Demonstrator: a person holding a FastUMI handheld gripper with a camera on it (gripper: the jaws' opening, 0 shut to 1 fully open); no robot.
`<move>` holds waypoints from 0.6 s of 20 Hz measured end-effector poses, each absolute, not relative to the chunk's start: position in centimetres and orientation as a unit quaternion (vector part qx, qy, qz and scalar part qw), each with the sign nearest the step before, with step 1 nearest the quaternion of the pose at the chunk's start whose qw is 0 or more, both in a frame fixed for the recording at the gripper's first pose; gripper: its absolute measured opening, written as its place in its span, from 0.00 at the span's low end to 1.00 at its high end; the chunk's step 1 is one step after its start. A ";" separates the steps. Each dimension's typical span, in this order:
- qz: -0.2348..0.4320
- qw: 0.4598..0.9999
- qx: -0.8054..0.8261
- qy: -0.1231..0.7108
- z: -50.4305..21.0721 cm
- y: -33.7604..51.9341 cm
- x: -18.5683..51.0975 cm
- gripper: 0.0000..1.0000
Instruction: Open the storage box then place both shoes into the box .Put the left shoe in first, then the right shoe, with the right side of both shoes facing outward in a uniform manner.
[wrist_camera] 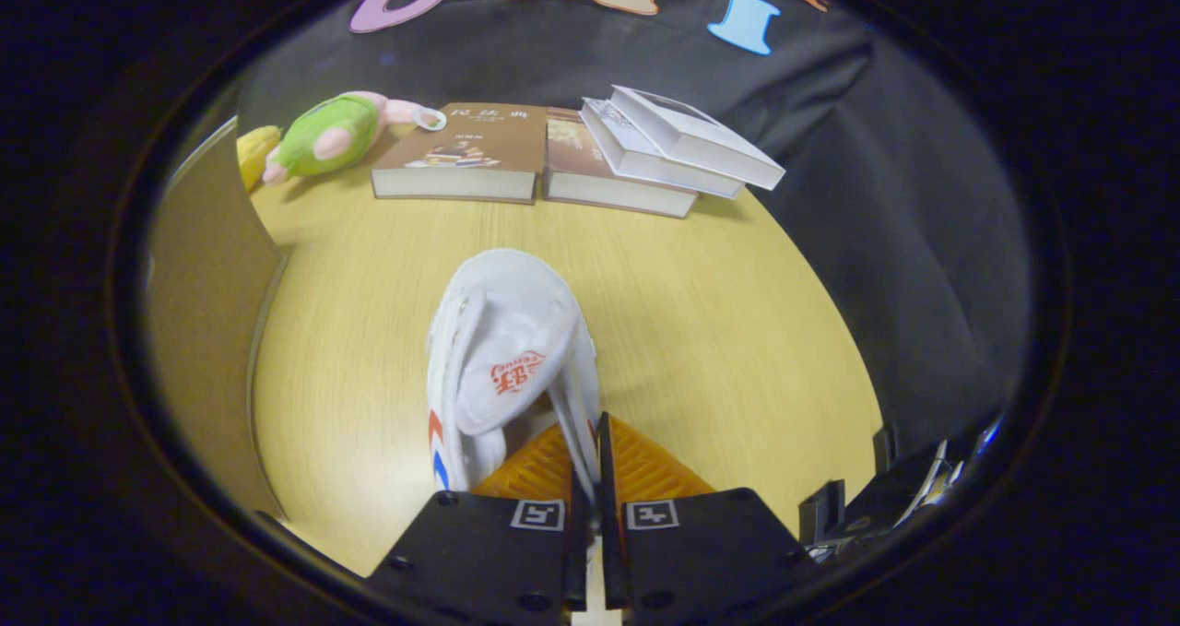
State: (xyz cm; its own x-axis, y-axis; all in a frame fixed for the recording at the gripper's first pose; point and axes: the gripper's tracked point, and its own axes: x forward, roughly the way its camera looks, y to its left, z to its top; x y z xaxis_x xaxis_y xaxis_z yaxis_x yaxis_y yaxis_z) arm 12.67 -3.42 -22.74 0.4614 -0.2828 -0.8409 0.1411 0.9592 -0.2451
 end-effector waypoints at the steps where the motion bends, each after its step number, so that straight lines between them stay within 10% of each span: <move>1: -0.125 0.852 -0.073 0.504 -22.7 -3.4 12.8 0.08; 12: -0.118 0.874 -0.058 0.468 -17.5 -1.8 12.1 0.07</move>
State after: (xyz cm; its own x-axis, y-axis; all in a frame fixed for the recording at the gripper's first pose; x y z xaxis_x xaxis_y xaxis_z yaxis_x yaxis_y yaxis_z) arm 12.15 -1.82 -17.46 0.5350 -0.2605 -0.8037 0.1523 0.9654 -0.2115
